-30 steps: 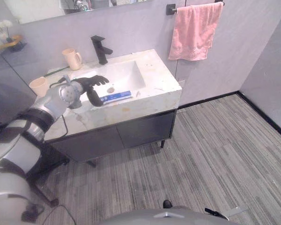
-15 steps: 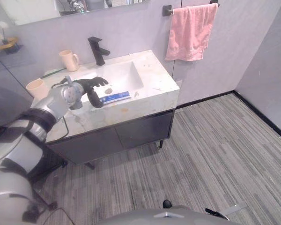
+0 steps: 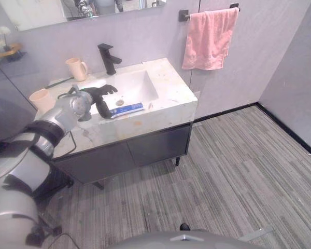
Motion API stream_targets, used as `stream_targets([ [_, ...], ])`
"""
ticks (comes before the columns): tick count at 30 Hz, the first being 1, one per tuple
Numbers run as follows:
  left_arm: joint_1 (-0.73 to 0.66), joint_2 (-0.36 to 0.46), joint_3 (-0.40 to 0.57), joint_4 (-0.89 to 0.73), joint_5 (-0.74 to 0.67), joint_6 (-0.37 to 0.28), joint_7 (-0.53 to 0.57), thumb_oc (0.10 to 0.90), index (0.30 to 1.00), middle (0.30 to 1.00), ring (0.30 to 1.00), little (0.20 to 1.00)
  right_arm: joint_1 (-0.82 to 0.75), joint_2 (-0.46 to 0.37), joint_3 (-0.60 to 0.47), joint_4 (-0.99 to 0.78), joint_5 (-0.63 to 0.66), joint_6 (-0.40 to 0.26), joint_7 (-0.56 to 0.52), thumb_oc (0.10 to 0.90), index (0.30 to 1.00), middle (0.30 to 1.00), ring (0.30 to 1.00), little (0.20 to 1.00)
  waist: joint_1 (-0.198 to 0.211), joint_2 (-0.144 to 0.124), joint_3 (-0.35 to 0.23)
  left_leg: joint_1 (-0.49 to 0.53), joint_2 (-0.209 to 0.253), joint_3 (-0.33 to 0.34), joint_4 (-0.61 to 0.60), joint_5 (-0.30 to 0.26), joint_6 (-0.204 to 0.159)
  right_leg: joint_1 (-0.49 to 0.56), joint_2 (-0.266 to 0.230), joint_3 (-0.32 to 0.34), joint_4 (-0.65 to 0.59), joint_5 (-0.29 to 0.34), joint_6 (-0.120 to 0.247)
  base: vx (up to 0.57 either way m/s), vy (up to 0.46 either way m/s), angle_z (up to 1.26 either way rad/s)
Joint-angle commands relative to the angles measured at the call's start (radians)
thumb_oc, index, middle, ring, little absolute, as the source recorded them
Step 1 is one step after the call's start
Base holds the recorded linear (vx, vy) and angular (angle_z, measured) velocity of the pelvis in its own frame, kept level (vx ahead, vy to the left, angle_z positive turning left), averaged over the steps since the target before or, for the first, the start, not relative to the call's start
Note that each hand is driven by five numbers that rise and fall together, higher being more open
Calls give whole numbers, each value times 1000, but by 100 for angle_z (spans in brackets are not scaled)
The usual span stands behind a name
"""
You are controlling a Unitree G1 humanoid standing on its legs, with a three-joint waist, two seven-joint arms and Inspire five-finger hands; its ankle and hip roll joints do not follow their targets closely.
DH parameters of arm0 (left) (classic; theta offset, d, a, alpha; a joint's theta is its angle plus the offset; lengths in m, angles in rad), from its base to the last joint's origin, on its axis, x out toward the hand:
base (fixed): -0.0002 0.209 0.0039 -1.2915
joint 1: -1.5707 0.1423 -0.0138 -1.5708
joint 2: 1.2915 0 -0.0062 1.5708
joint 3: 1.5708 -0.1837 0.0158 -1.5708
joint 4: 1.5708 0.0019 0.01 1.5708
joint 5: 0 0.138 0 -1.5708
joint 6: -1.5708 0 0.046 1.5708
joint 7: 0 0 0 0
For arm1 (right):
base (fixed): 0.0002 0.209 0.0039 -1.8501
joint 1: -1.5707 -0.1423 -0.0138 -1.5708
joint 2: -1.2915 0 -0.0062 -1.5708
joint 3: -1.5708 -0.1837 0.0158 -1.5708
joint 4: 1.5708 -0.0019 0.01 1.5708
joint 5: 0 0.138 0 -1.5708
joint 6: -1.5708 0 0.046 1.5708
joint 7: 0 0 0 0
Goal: Organize the bathroom.
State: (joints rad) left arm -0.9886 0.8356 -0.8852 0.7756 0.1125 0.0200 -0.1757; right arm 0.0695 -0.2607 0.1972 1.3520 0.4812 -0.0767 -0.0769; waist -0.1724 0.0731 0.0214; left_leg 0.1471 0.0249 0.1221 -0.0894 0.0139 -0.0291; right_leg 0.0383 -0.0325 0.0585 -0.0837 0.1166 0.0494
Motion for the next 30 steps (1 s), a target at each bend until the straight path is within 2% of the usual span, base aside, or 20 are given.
stream_targets([
  [1,-197,37,96,39,-3,46,67,800,900,900,900,900,-24,-20,9,-13,39,-36,-12,800,900,900,900,900,-21,-6,8,-5,-71,22,2,-25,82,41,-4,-35,18,-40,47,0,0,0],
  [10,-231,33,76,4,-38,108,55,800,900,900,900,900,-21,-20,12,-12,51,-48,-8,800,900,900,900,900,-21,-9,15,-5,-73,19,2,-25,82,44,-5,-39,14,-39,50,-4,1,0],
  [17,-258,31,79,13,-50,145,126,800,900,900,900,900,-23,-22,31,-30,58,-39,-11,800,900,900,900,900,-22,-14,25,-8,-71,20,7,-24,84,35,-4,-38,33,-49,46,-25,1,0],
  [27,-264,27,111,-3,-61,128,243,800,900,900,900,900,-36,-24,43,-34,72,-38,-6,800,900,900,900,900,-14,-22,42,-19,-70,3,42,-36,92,16,1,-38,91,-81,31,-40,-6,1],
  [30,-257,16,129,-11,-94,133,247,800,900,900,900,900,-37,-25,40,-28,66,-40,-1,800,900,900,900,900,-14,-21,42,-18,-70,2,48,-40,93,19,4,-38,94,-86,27,0,0,0],
])
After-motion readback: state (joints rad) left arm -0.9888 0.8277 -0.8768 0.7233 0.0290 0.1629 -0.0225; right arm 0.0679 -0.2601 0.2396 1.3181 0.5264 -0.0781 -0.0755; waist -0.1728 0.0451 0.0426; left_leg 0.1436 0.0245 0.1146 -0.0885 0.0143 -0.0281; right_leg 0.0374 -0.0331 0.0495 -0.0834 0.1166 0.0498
